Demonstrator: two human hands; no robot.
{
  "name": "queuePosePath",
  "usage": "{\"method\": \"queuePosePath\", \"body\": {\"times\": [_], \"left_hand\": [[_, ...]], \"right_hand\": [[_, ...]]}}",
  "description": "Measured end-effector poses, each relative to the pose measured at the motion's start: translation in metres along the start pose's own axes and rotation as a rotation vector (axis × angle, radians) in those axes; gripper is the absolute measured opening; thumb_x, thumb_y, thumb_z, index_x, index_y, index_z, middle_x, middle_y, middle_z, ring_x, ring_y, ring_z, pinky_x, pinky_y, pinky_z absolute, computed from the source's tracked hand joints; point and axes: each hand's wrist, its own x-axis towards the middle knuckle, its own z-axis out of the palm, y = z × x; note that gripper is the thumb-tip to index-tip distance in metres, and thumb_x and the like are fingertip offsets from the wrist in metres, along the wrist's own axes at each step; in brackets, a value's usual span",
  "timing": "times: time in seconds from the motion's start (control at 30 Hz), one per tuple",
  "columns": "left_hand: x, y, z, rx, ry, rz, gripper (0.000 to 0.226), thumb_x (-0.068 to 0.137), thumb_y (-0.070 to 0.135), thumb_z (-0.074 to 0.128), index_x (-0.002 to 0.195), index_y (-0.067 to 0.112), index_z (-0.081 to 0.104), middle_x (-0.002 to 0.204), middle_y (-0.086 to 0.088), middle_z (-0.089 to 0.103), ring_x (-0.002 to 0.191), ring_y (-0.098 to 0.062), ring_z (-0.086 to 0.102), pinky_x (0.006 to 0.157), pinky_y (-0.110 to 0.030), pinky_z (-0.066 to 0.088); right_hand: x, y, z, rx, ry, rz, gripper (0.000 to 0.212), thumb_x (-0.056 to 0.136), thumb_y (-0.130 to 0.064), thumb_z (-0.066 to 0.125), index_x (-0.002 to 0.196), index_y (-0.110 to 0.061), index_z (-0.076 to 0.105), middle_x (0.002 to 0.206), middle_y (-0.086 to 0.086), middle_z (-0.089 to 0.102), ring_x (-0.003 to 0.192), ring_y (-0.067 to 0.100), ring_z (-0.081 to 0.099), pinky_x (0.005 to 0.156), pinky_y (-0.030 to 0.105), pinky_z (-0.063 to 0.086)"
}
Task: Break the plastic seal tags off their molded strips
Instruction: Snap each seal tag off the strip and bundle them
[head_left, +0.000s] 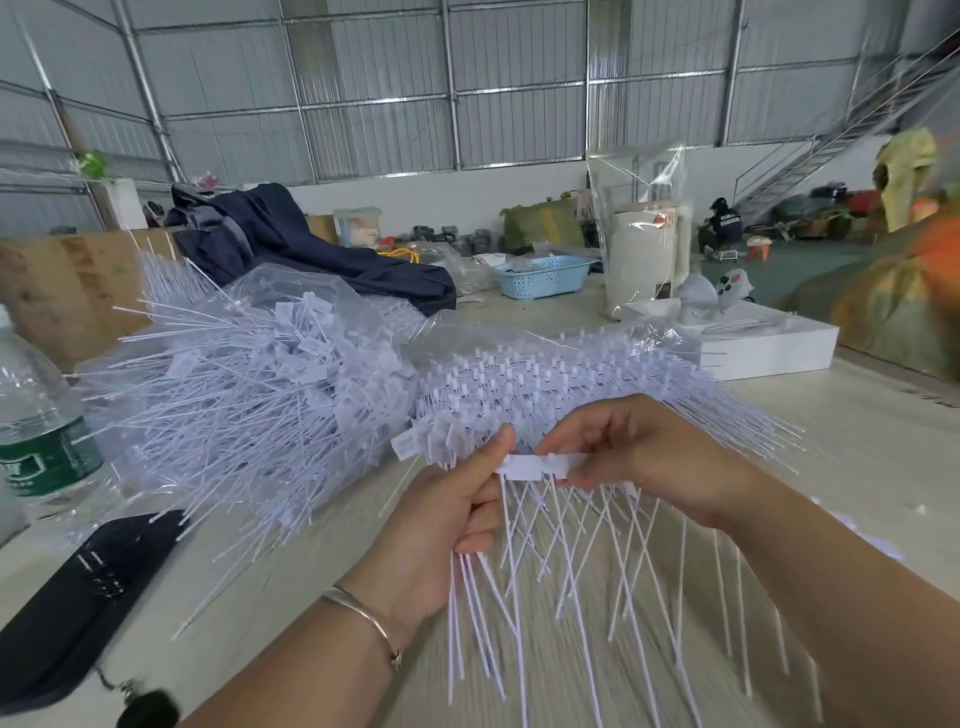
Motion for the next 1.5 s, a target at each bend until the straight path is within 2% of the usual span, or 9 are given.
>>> {"method": "queuePosePath", "body": {"times": [0.07, 0.2, 0.3, 0.6, 0.73, 0.93, 1.17, 1.3, 1.5], "left_hand": [[0.0, 0.001, -0.003, -0.004, 0.001, 0.037, 0.051, 0.066, 0.049, 0.079, 0.097, 0.009, 0.075, 0.059, 0.005, 0.027, 0.042, -0.006, 0.02, 0.035, -0.016, 0.018], [-0.002, 0.004, -0.005, 0.096, -0.033, 0.057, 0.017, 0.062, 0.034, 0.084, 0.069, 0.02, 0.075, 0.054, 0.007, 0.026, 0.042, -0.006, 0.018, 0.036, -0.017, 0.015], [0.0, 0.002, -0.006, 0.096, 0.022, 0.027, 0.027, 0.059, 0.024, 0.082, 0.081, 0.013, 0.071, 0.051, 0.008, 0.024, 0.038, -0.006, 0.017, 0.033, -0.017, 0.016], [-0.003, 0.004, -0.001, -0.244, -0.243, -0.066, 0.026, 0.082, 0.01, 0.069, 0.06, 0.017, 0.059, 0.054, 0.006, 0.022, 0.035, -0.003, 0.018, 0.031, -0.015, 0.012], [-0.005, 0.008, -0.002, -0.311, -0.378, -0.092, 0.022, 0.069, 0.013, 0.084, 0.065, 0.015, 0.062, 0.053, 0.006, 0.028, 0.033, -0.001, 0.024, 0.03, -0.013, 0.017], [-0.005, 0.0, -0.001, -0.202, -0.455, -0.247, 0.051, 0.062, 0.042, 0.088, 0.095, 0.011, 0.064, 0.055, 0.007, 0.028, 0.035, 0.0, 0.026, 0.03, -0.012, 0.024], [-0.003, 0.0, 0.002, -0.138, -0.368, -0.173, 0.038, 0.075, 0.054, 0.073, 0.068, 0.017, 0.063, 0.053, 0.008, 0.029, 0.034, 0.0, 0.025, 0.032, -0.013, 0.021], [-0.002, 0.006, 0.001, -0.176, -0.248, -0.059, 0.043, 0.069, 0.036, 0.081, 0.053, 0.02, 0.044, 0.05, 0.007, 0.03, 0.034, -0.003, 0.022, 0.032, -0.016, 0.015], [0.0, 0.003, -0.001, 0.05, -0.003, 0.002, 0.03, 0.077, 0.035, 0.07, 0.063, 0.017, 0.051, 0.058, 0.003, 0.027, 0.042, -0.007, 0.021, 0.042, -0.021, 0.011]], "right_hand": [[-0.001, 0.0, 0.004, -0.031, 0.013, -0.015, 0.03, 0.077, 0.015, 0.067, 0.099, -0.004, 0.074, 0.081, 0.014, 0.07, 0.072, 0.014, 0.062, 0.071, 0.022, 0.047], [-0.002, -0.003, 0.004, -0.017, 0.011, -0.048, 0.029, 0.078, 0.012, 0.07, 0.103, -0.002, 0.073, 0.09, 0.018, 0.072, 0.078, 0.016, 0.065, 0.073, 0.022, 0.051], [-0.003, -0.004, 0.004, 0.004, -0.015, -0.063, 0.026, 0.08, 0.009, 0.069, 0.104, -0.001, 0.072, 0.093, 0.018, 0.074, 0.08, 0.019, 0.069, 0.075, 0.023, 0.055], [-0.003, 0.002, -0.001, 0.02, -0.041, 0.05, 0.032, 0.072, -0.038, 0.074, 0.077, -0.007, 0.066, 0.057, 0.001, 0.059, 0.057, 0.011, 0.051, 0.061, 0.014, 0.041], [-0.001, 0.001, 0.005, 0.187, -0.096, -0.021, 0.015, 0.076, -0.023, 0.075, 0.065, -0.019, 0.066, 0.056, -0.001, 0.054, 0.057, 0.011, 0.047, 0.063, 0.016, 0.042], [0.001, -0.002, 0.019, 0.242, -0.138, -0.088, 0.017, 0.076, -0.022, 0.072, 0.076, -0.007, 0.065, 0.06, 0.002, 0.054, 0.056, 0.01, 0.047, 0.062, 0.016, 0.041], [-0.001, -0.009, 0.018, 0.19, -0.015, -0.126, 0.023, 0.072, -0.026, 0.075, 0.071, -0.006, 0.063, 0.061, 0.013, 0.051, 0.055, 0.015, 0.042, 0.057, 0.02, 0.037], [0.0, -0.008, 0.013, 0.075, 0.189, -0.149, 0.031, 0.074, -0.022, 0.081, 0.067, -0.005, 0.057, 0.056, 0.006, 0.041, 0.05, 0.013, 0.034, 0.05, 0.021, 0.028], [0.003, 0.003, 0.015, -0.062, 0.236, -0.152, 0.018, 0.079, -0.023, 0.078, 0.082, -0.01, 0.066, 0.054, 0.004, 0.034, 0.052, 0.016, 0.028, 0.048, 0.023, 0.022]]}}
